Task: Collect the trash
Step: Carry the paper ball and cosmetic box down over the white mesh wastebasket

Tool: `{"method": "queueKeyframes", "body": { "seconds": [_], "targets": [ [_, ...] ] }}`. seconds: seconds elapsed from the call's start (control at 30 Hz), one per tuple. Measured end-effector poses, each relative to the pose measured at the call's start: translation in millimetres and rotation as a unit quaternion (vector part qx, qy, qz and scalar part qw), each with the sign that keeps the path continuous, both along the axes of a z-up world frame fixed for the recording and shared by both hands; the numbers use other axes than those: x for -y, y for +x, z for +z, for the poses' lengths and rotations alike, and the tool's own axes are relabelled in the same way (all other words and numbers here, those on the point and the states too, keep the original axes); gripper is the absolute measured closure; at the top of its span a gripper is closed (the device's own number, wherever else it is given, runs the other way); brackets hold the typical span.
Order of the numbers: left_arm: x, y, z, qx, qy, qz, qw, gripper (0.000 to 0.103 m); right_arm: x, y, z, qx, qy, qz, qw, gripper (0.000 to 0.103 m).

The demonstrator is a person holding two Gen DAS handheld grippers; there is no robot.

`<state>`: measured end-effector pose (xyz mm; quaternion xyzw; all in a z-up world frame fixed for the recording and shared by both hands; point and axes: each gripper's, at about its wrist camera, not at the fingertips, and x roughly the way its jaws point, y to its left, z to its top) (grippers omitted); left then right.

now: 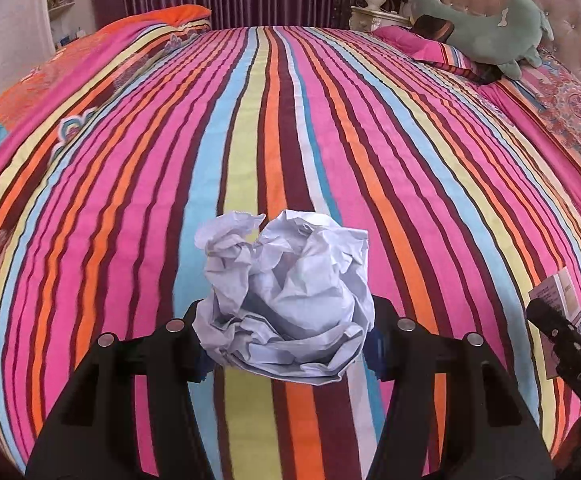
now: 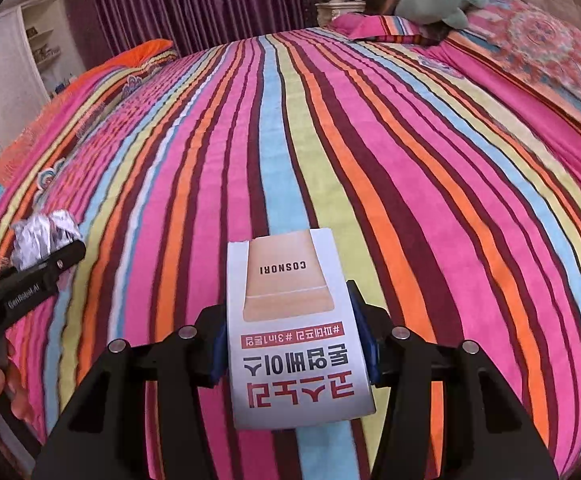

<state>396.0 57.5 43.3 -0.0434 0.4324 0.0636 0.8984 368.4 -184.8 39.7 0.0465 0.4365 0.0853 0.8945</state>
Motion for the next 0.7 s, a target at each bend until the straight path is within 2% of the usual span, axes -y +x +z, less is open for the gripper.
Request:
{"method": "queueKeyframes", "body": {
  "seconds": [0.27, 0.7],
  "targets": [
    [5, -68, 2, -0.005, 0.001, -0.004, 1.0000, 0.047, 7, -51, 7, -0.008, 0.014, -0.008, 1.000, 0.055],
    [12, -165, -6, -0.015, 0.010, -0.006, 0.9998, 0.047, 0, -135, -2, -0.021, 0.020, -0.009, 1.000, 0.055]
  ]
}}
